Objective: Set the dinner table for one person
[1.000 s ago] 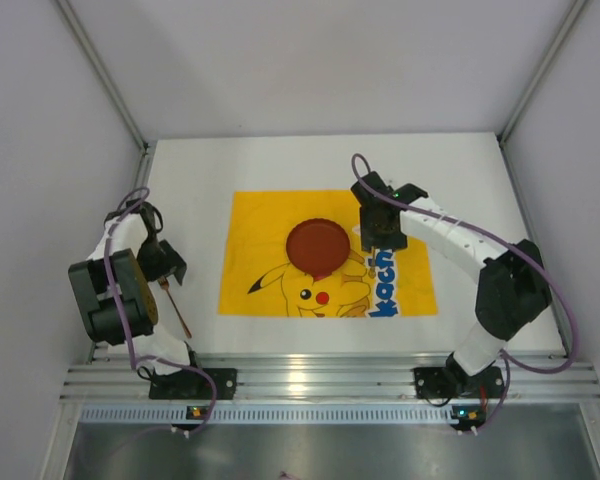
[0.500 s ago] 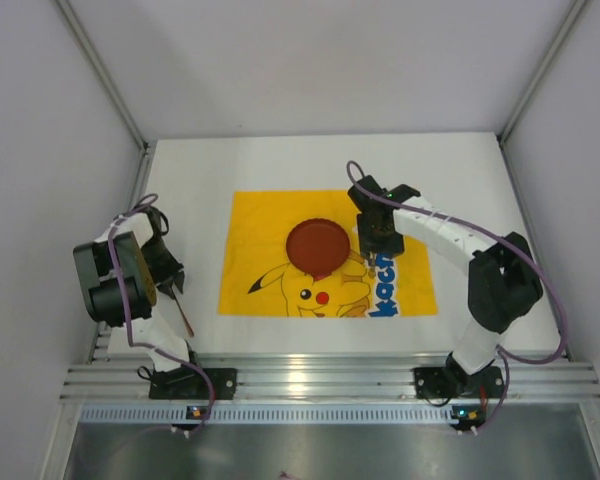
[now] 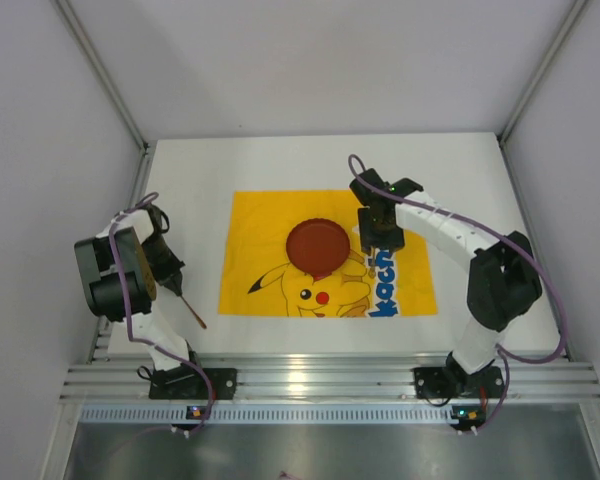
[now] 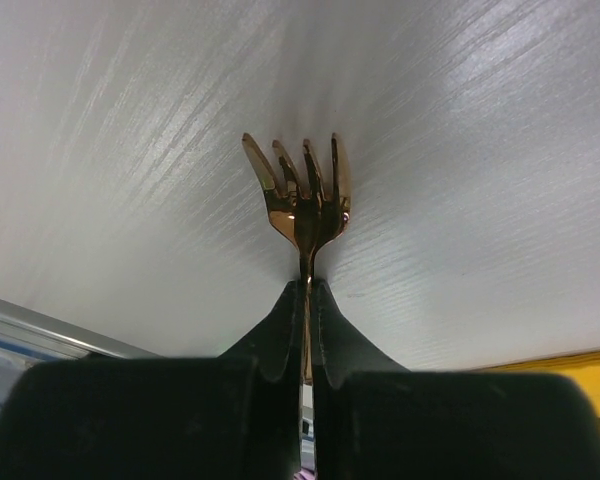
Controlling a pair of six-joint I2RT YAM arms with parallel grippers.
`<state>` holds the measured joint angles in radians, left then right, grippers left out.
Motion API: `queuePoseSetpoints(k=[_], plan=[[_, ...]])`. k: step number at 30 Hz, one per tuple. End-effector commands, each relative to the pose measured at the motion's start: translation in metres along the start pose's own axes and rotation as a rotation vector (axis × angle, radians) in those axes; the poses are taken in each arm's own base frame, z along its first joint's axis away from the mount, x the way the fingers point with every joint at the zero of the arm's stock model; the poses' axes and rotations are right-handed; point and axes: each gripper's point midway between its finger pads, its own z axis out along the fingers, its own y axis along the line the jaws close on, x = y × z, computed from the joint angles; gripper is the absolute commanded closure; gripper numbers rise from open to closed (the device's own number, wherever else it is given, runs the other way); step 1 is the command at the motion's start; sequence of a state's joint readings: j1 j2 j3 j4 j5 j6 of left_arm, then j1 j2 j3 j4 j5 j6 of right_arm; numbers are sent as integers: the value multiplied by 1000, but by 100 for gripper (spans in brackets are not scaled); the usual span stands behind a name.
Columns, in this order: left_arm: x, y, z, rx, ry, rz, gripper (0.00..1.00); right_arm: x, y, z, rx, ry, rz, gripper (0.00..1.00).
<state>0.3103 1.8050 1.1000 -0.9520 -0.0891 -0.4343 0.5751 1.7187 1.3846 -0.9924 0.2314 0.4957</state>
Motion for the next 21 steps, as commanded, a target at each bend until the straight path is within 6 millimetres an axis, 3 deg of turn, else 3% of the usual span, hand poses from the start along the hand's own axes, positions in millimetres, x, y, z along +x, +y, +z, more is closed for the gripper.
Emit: queuePoseSetpoints(k=[1, 6, 10, 11, 12, 14, 17, 21], plan=[[-23, 4, 19, -22, -102, -7, 100, -18, 1, -10, -9, -35, -7, 48], [-33, -27, -24, 131, -185, -1, 100, -34, 6, -15, -16, -62, -7, 45], [-38, -81, -69, 254, -305, 110, 100, -45, 10, -21, -30, -89, -10, 41], [-39, -105, -84, 320, -334, 156, 100, -47, 9, -22, -27, -96, -9, 41], [-23, -134, -92, 342, -351, 253, 100, -47, 8, -23, -27, -98, -14, 41], [-11, -170, -104, 360, -385, 354, 100, -48, 5, -26, -21, -112, -15, 41], [34, -225, -98, 402, -345, 512, 100, -45, -3, -30, -8, -130, -6, 41], [60, -256, -82, 376, -325, 613, 100, -30, -19, -33, 1, -134, 29, 41]])
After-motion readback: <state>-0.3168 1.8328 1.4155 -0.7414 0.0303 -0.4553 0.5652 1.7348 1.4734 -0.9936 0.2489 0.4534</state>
